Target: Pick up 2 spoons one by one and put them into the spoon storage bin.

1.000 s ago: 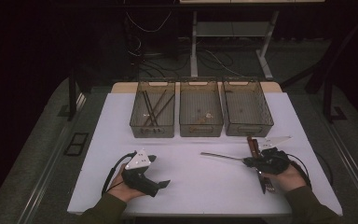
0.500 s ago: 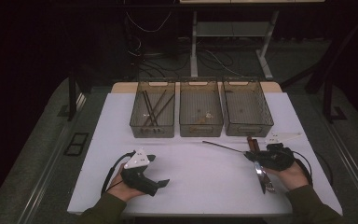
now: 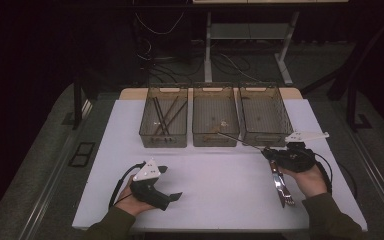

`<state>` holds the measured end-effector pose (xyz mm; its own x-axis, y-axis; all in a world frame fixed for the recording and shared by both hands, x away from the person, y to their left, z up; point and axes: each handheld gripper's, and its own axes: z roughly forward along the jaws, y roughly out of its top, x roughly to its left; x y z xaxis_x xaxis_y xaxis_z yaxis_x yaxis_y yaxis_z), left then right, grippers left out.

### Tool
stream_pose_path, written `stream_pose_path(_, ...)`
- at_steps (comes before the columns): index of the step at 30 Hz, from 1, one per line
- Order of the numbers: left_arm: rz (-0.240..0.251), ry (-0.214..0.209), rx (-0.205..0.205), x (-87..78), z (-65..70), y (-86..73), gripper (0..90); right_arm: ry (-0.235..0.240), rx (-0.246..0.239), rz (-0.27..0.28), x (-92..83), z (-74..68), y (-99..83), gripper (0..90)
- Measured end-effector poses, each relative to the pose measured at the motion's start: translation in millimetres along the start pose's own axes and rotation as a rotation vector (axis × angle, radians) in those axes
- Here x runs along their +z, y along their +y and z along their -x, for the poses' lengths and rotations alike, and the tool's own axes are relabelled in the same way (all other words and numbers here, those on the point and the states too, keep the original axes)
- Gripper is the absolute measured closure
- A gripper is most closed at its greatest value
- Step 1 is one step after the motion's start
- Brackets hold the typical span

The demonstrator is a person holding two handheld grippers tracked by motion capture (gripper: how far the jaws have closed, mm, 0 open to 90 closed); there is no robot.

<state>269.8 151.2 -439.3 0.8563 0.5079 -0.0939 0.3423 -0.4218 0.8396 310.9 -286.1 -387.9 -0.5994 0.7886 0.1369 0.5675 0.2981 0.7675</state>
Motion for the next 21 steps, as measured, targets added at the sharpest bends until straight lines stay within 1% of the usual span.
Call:
stream_pose_path(1, 0.007, -0.002, 0.001, -0.1, -0.5, -0.2, 0.0, -0.003, 0.011, 0.001, 0.7, -0.2, 2.4, 85.0)
stream_pose_path(5, 0.012, -0.006, 0.000, 0.3, -1.4, -1.1, 0.0, -0.020, 0.023, 0.017, 4.4, -1.0, 10.7, 85.0)
stream_pose_path(6, 0.002, -0.006, 0.010, 0.3, -1.8, -1.3, 0.0, -0.025, 0.031, 0.022, 5.1, -1.0, 12.7, 85.0)
stream_pose_path(10, -0.007, -0.005, 0.018, 0.8, -1.6, -2.0, 0.0, -0.045, 0.033, 0.035, 9.7, -1.8, 22.6, 85.0)
stream_pose_path(14, -0.008, -0.003, 0.009, 0.2, -1.8, -2.2, 0.0, -0.060, 0.034, 0.040, 16.7, -4.1, 33.3, 85.0)
stream_pose_path(16, -0.008, -0.004, 0.004, 0.2, -1.9, -2.4, 0.0, -0.081, 0.035, 0.045, 20.5, -5.0, 38.4, 85.0)
stream_pose_path(18, -0.009, -0.002, 0.004, 0.3, -2.1, -2.3, 0.0, -0.084, 0.040, 0.055, 23.5, -4.8, 43.4, 85.0)
stream_pose_path(21, -0.010, 0.000, 0.006, 0.1, -1.7, -2.2, 0.0, -0.091, 0.061, 0.066, 27.8, -5.7, 50.8, 85.0)
